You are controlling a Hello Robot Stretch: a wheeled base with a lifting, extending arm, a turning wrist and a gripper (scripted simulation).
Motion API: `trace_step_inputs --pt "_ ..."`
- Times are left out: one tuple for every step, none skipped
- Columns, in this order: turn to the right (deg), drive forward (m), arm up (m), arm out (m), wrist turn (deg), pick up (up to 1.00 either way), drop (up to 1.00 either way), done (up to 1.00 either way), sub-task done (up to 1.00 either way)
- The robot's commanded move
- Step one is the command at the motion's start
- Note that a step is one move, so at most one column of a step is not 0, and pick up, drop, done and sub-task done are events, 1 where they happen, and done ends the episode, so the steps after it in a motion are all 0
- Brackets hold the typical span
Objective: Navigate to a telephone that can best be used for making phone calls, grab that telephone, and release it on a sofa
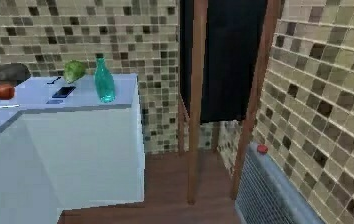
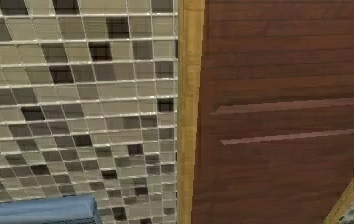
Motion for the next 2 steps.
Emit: trace_step_inputs --pt "6.0 0.00 0.00 0.00 0.0 0.00 0.00 0.00 0.00" --pt "0.0 0.60 0.00 0.00 0.0 0.00 0.00 0.00 0.00"
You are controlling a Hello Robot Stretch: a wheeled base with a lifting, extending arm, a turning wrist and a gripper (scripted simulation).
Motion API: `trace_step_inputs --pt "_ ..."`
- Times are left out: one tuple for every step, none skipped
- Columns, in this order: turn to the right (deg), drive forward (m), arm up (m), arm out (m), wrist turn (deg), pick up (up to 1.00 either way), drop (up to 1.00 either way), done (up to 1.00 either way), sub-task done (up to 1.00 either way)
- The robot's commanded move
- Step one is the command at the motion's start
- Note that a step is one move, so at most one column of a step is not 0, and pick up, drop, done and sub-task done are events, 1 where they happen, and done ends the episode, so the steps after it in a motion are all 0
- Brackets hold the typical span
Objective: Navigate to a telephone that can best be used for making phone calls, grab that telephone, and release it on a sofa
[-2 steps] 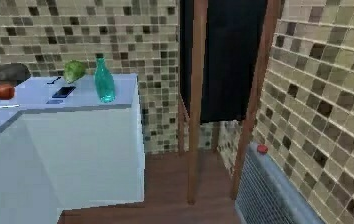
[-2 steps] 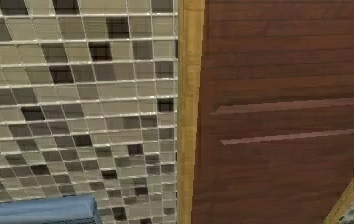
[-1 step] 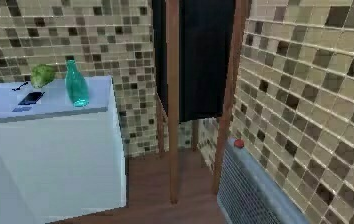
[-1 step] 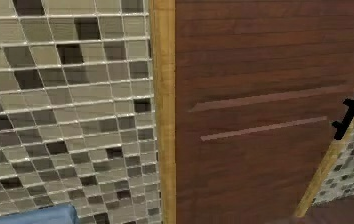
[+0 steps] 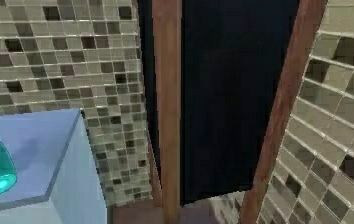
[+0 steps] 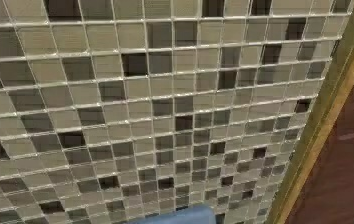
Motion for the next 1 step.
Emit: trace_step_inputs --pt "-45.0 0.00 0.00 0.00 0.0 0.00 0.00 0.00 0.00"
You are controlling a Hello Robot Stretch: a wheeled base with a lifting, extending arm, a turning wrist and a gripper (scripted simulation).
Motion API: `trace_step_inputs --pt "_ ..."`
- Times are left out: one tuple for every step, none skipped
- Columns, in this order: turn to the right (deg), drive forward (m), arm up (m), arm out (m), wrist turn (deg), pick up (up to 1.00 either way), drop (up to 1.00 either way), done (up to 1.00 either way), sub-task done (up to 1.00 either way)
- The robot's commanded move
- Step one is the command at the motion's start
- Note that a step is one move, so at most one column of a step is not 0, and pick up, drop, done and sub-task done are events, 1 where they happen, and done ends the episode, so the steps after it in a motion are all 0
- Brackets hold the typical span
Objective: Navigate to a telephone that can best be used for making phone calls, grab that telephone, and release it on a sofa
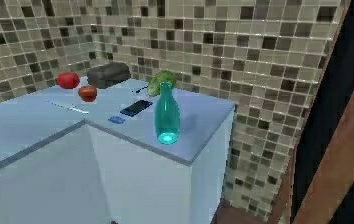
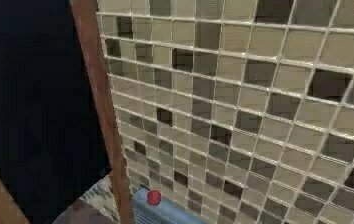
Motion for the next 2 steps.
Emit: trace_step_inputs --pt "-45.0 0.00 0.00 0.00 0.0 0.00 0.00 0.00 0.00" --pt "-45.0 0.00 0.00 0.00 0.0 0.00 0.00 0.00 0.00"
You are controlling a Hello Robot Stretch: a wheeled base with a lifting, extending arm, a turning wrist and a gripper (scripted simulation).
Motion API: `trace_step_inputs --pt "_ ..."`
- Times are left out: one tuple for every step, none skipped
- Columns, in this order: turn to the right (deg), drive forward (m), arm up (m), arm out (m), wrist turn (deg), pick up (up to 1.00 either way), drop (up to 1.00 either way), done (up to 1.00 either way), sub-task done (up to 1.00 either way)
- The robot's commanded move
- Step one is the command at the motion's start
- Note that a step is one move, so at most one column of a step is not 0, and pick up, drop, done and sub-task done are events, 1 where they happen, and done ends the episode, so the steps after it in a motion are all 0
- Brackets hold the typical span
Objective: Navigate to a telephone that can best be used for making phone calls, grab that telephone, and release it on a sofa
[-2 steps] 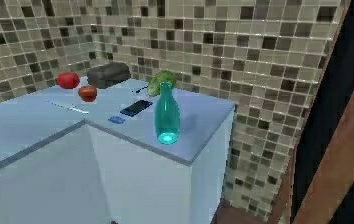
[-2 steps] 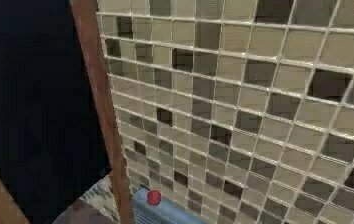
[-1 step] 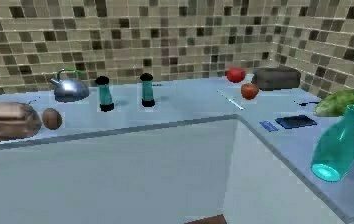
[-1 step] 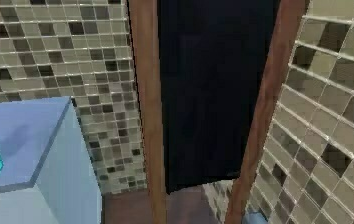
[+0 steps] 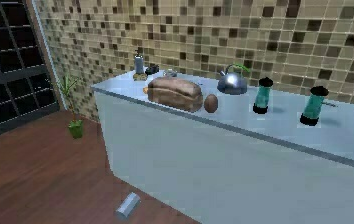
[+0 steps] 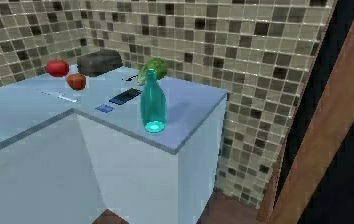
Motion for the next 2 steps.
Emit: trace_step_inputs --pt "-9.0 0.00 0.00 0.00 0.0 0.00 0.00 0.00 0.00" --pt "45.0 0.00 0.00 0.00 0.0 0.00 0.00 0.00 0.00"
